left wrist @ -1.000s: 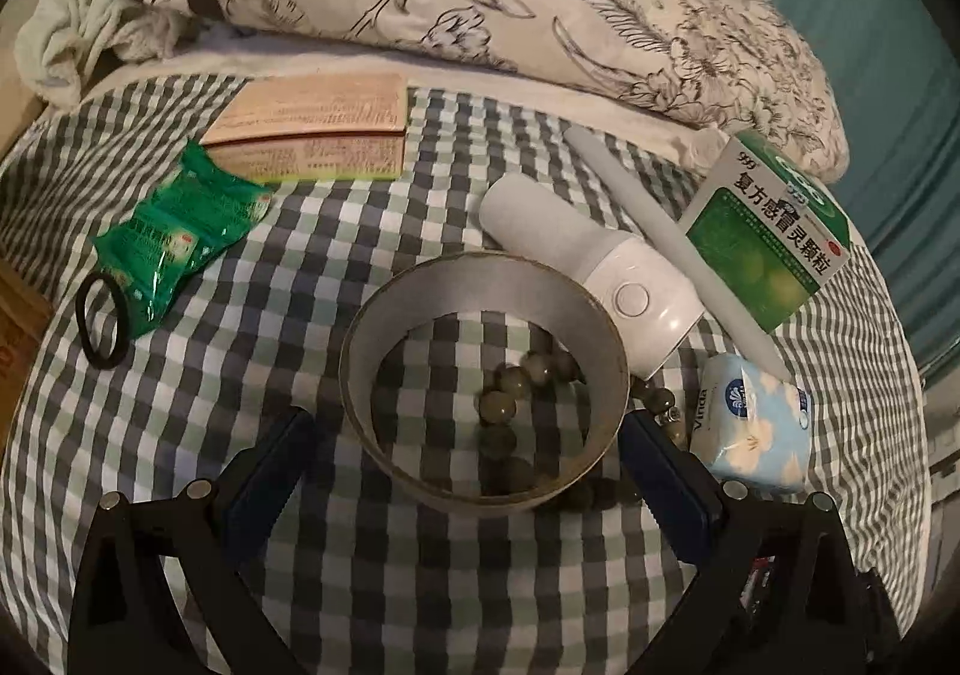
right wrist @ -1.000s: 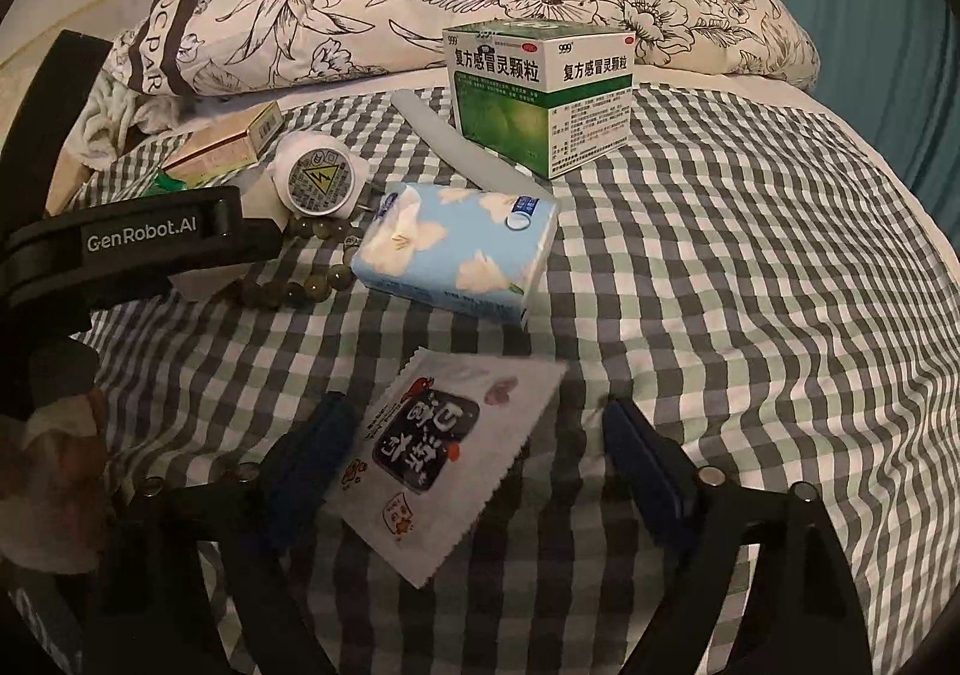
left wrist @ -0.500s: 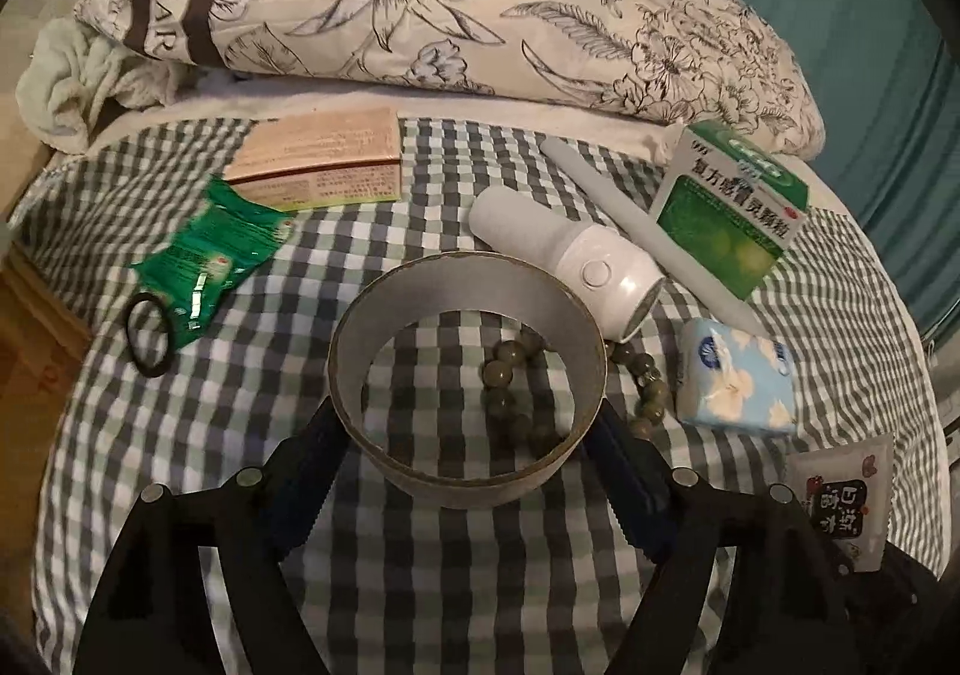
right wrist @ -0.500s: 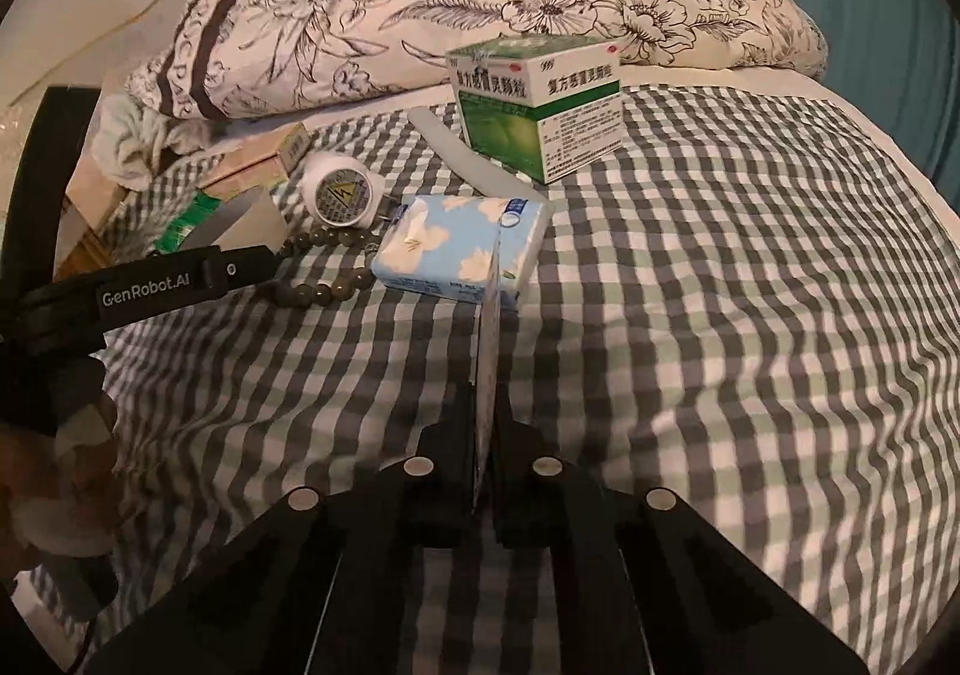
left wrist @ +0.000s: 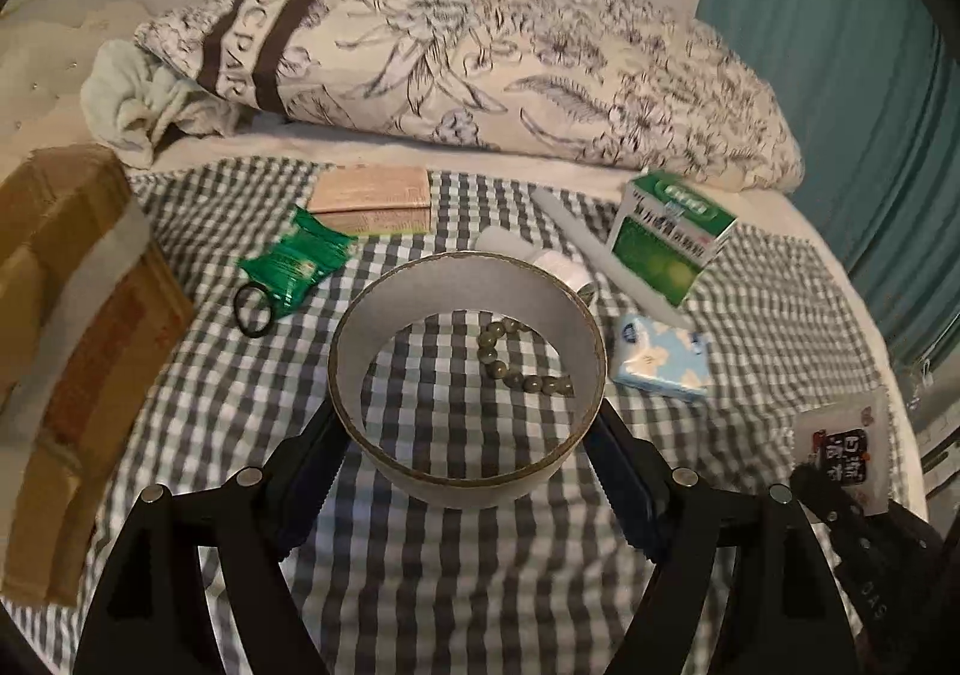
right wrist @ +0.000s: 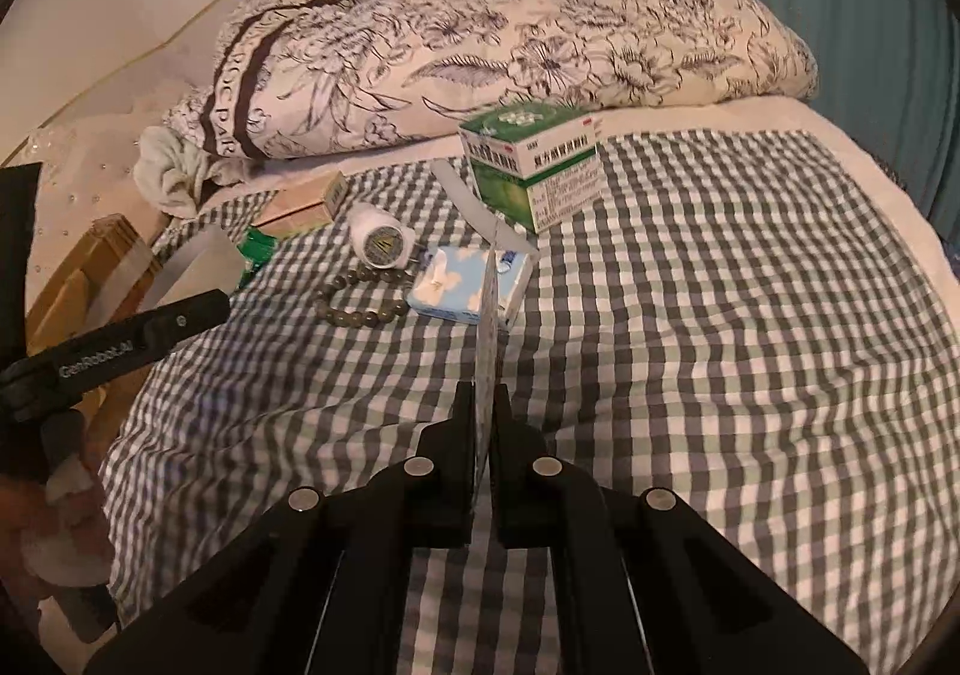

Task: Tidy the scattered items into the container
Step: 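Grasp the white tape roll with the left tool while the right grasps the sachet, then lift the tape roll toward the box with the left tool while the right carries the sachet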

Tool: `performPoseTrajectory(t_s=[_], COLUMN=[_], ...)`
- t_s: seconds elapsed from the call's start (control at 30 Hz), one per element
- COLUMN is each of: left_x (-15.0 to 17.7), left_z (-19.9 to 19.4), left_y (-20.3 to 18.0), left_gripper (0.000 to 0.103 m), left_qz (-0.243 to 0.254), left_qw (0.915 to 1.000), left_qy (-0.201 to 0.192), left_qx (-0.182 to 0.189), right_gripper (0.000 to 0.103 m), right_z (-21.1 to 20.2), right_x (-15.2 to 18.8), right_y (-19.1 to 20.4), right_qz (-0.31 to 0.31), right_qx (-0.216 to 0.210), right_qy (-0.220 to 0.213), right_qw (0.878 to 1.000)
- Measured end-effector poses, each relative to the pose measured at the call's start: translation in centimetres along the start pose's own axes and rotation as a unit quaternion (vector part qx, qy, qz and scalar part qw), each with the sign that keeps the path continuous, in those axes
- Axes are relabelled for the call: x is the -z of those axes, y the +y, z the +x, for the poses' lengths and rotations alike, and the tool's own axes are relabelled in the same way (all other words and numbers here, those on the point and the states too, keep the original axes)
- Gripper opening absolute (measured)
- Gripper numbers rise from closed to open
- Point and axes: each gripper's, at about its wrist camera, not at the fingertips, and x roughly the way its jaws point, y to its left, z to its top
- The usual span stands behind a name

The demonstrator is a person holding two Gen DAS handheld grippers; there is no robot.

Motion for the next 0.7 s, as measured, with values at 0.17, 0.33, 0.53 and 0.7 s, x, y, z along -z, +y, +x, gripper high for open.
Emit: performPoseTrajectory(t_s=[0.17,0.33,0.53,0.7], left_x=[-0.2,-0.3,0.6,1.3], left_z=[-4.7,-8.5,-12.1,-14.5], left_y=[-0.8,-1.5,-2.0,-1.1], left_gripper=[0.081,0.081,0.081,0.081], left_qz=[0.007,0.014,0.044,0.053], left_qw=[0.9997,0.9989,0.9975,0.9964], left_qy=[-0.023,-0.040,-0.050,-0.059], left_qx=[0.006,0.021,0.021,0.030], right_gripper=[0.004,0.004,0.004,0.004], right_z=[-2.9,-6.0,-9.3,-11.8], right_x=[-0.4,-0.8,-0.8,-0.9], right_y=[1.1,2.5,3.7,4.8], right_qz=[-0.014,-0.028,-0.028,-0.032], right_qx=[-0.007,-0.008,-0.007,-0.004], right_qy=[-0.020,-0.037,-0.050,-0.062], right_qw=[1.000,0.999,0.998,0.998])
